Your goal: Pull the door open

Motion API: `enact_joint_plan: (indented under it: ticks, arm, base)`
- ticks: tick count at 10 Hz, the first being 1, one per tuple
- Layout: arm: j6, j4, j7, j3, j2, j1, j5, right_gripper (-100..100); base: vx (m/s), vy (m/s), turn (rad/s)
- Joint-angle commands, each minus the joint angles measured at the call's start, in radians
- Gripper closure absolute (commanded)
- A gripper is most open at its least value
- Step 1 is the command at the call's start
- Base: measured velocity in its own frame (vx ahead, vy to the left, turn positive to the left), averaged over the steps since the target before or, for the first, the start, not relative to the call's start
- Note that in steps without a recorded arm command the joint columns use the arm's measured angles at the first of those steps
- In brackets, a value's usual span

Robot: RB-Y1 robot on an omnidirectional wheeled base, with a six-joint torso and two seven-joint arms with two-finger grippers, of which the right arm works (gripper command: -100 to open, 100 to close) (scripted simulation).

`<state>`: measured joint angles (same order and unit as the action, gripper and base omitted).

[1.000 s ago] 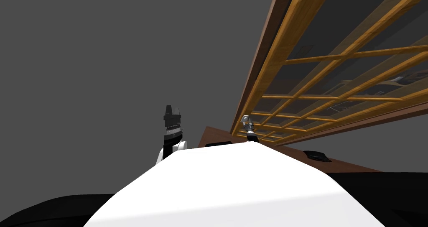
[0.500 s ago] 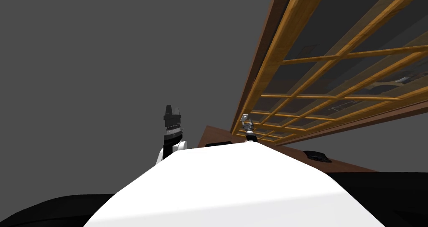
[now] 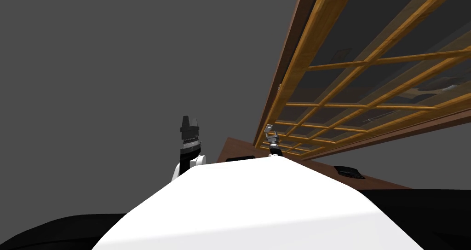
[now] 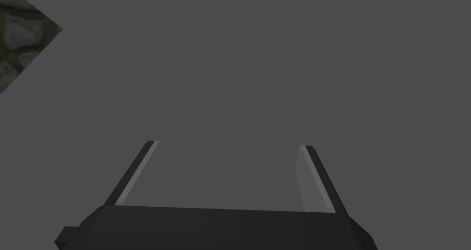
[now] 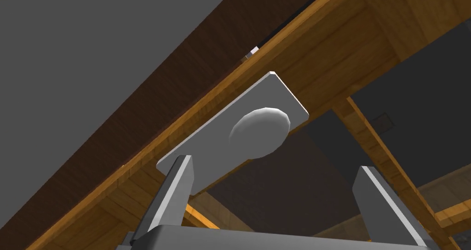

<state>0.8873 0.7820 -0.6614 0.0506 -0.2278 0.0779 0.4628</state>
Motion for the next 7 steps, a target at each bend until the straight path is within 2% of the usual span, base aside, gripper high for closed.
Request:
enact_joint_plan:
  ticks: [1,2,3,4,6,7]
  arm:
    - [-0.002,0.002,-0.050,0.014,0.003,-0.005,0.031,-100]
    - [-0.002,0.002,-0.067,0.014,0.003,-0.005,0.031,-100]
    - [-0.003,0.004,-0.103,0.024,0.004,-0.007,0.052,-100]
    - [-0.003,0.004,-0.108,0.024,0.004,-0.007,0.052,-100]
    - [-0.005,0.008,-0.175,0.042,0.008,-0.012,0.093,-100]
    - [-0.005,0.008,-0.191,0.042,0.008,-0.012,0.093,-100]
  base:
    - [-0.070,-0.019,0.061]
    - [-0.056,-0.011,0.018]
    - [-0.052,-0.004,0.028]
    - [-0.040,-0.005,0.014]
    - [-0.057,-0.004,0.042]
    - [-0.059,-0.011,0.015]
